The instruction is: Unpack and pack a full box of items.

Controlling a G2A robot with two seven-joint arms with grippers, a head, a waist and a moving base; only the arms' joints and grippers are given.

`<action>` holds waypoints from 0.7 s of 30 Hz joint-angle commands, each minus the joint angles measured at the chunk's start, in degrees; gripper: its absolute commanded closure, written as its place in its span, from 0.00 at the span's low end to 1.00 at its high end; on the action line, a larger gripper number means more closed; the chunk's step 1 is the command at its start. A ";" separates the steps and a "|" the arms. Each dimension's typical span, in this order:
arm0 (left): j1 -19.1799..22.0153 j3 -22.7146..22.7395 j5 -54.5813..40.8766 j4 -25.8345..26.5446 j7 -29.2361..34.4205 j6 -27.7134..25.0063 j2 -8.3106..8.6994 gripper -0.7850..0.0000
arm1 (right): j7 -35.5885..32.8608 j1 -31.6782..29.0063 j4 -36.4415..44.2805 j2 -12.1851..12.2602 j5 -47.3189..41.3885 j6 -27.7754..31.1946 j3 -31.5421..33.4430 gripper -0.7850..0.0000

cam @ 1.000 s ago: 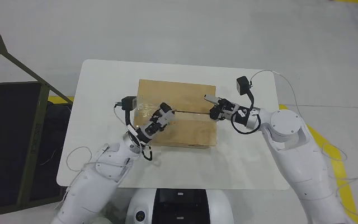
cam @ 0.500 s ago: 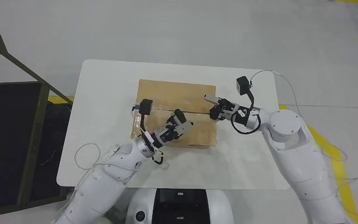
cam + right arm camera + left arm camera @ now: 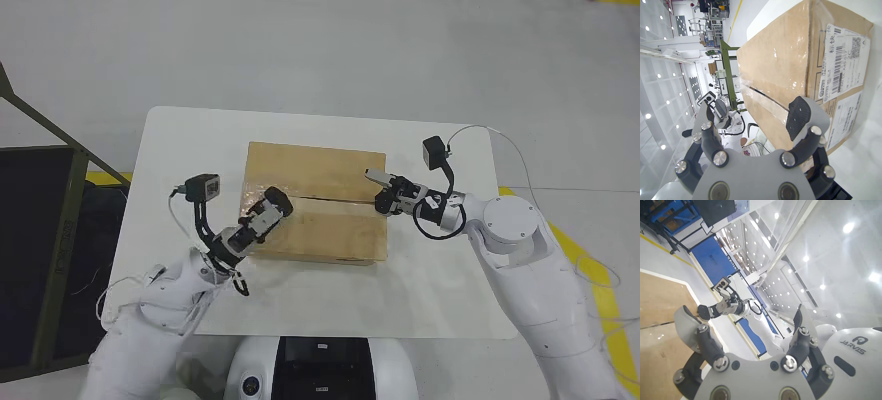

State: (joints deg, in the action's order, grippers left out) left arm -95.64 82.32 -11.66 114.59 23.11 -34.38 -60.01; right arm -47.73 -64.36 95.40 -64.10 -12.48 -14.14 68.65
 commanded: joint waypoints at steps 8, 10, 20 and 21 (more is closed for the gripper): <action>-0.81 13.94 -15.43 -2.35 6.51 4.48 1.21 0.00 | 0.00 0.00 0.00 0.00 0.00 0.00 0.00 0.00; -0.23 16.04 -17.21 -4.05 7.70 5.94 1.37 0.00 | 0.00 0.00 0.00 0.00 0.00 0.00 0.00 0.00; 2.76 22.87 -20.70 -12.07 11.26 11.50 1.89 0.00 | 0.00 0.00 0.00 0.00 0.00 0.00 0.00 0.00; 3.06 23.15 -21.14 -12.82 11.78 12.08 1.92 0.00 | 0.00 0.00 0.00 0.00 0.00 0.00 0.00 0.00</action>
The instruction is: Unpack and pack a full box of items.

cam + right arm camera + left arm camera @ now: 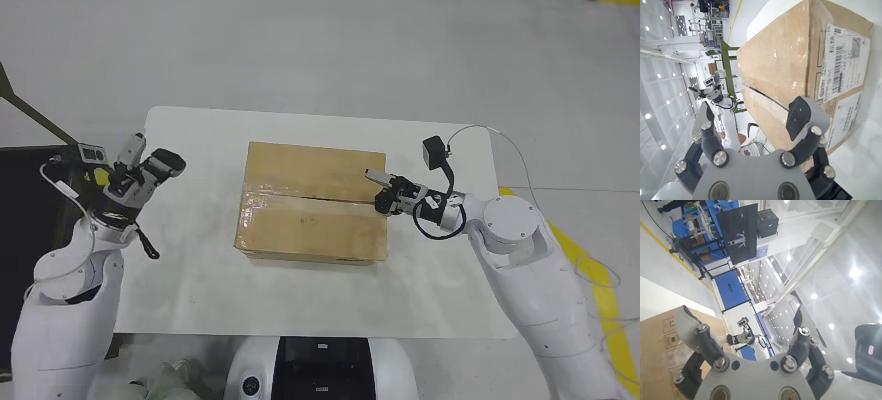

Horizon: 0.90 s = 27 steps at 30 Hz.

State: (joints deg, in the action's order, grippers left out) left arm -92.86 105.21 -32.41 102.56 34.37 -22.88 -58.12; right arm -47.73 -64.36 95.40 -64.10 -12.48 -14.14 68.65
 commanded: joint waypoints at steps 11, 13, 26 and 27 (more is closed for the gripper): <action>4.53 2.61 -1.36 -7.68 3.73 4.35 0.38 0.00 | 0.00 0.00 0.00 0.00 0.00 0.00 0.00 0.00; 5.57 2.81 -0.41 -8.62 4.19 5.34 0.51 0.00 | 0.00 0.00 0.00 0.00 0.00 0.00 0.00 0.00; 12.81 0.15 4.91 -15.52 4.24 10.56 0.87 0.00 | 0.00 0.00 0.00 0.00 0.00 0.00 0.00 0.00; 13.09 -0.01 5.07 -15.82 4.29 10.82 0.88 0.00 | 0.00 0.00 0.00 0.00 0.00 0.00 0.00 0.00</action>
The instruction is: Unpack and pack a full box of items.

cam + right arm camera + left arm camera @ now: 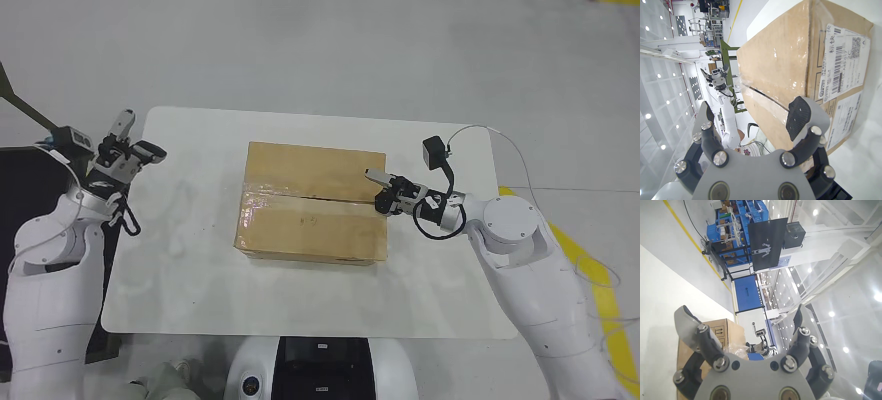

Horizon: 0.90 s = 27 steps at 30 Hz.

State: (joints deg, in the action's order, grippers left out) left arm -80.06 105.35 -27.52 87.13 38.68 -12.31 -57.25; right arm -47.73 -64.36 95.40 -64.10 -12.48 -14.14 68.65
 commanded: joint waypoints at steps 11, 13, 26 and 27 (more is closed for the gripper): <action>0.29 -0.15 0.18 -0.39 -0.03 0.24 0.01 0.00 | 0.53 -0.22 0.13 -0.01 0.04 0.14 -0.01 0.00; 0.29 -0.15 0.18 -0.39 -0.03 0.24 0.01 0.00 | 1.26 -0.57 0.98 -0.01 0.06 0.12 0.02 0.00; 0.29 -0.15 0.18 -0.39 -0.03 0.24 0.01 0.00 | 0.21 0.28 8.36 0.43 -0.58 -3.37 1.51 0.00; 0.29 -0.15 0.18 -0.39 -0.03 0.24 0.01 0.00 | 0.27 0.77 8.51 0.35 -0.70 -3.68 1.06 0.00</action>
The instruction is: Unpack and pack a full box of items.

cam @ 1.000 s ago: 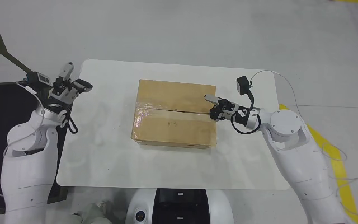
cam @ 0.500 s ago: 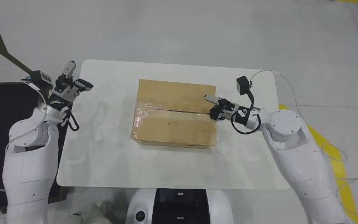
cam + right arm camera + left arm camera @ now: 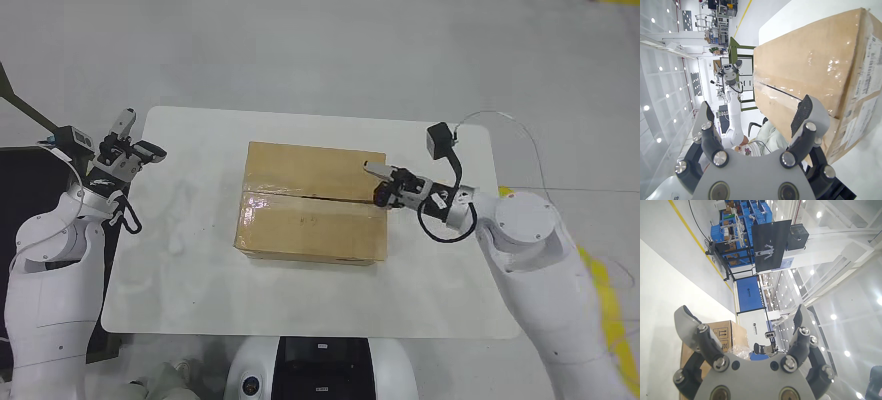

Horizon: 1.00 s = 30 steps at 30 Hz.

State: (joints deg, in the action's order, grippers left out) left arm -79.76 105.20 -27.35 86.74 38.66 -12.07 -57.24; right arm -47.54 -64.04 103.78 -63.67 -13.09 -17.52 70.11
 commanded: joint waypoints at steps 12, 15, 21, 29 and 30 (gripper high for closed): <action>0.00 0.00 0.00 0.00 0.00 0.00 0.00 0.00 | 5.09 11.34 -5.21 -3.49 -4.43 0.00 -13.34 0.00; 0.00 0.00 0.00 0.00 0.00 0.00 0.00 0.00 | 5.73 13.57 -6.72 -4.29 -4.89 0.13 -15.72 0.00; 0.00 0.00 0.00 0.00 0.00 0.00 0.00 0.00 | 7.57 16.49 -8.98 -5.76 -6.23 1.32 -19.11 0.00; 0.00 0.00 0.00 0.00 0.00 0.00 0.00 0.00 | 7.68 16.84 -9.34 -5.98 -6.38 1.57 -19.55 0.00; 0.00 0.00 0.00 0.00 0.00 0.00 0.00 0.00 | 7.68 16.84 -9.34 -5.98 -6.38 1.57 -19.55 0.00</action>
State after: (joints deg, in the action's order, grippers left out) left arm -79.76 105.20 -27.35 86.74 38.66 -12.07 -57.24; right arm -39.86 -47.20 94.44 -69.66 -19.48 -15.95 50.56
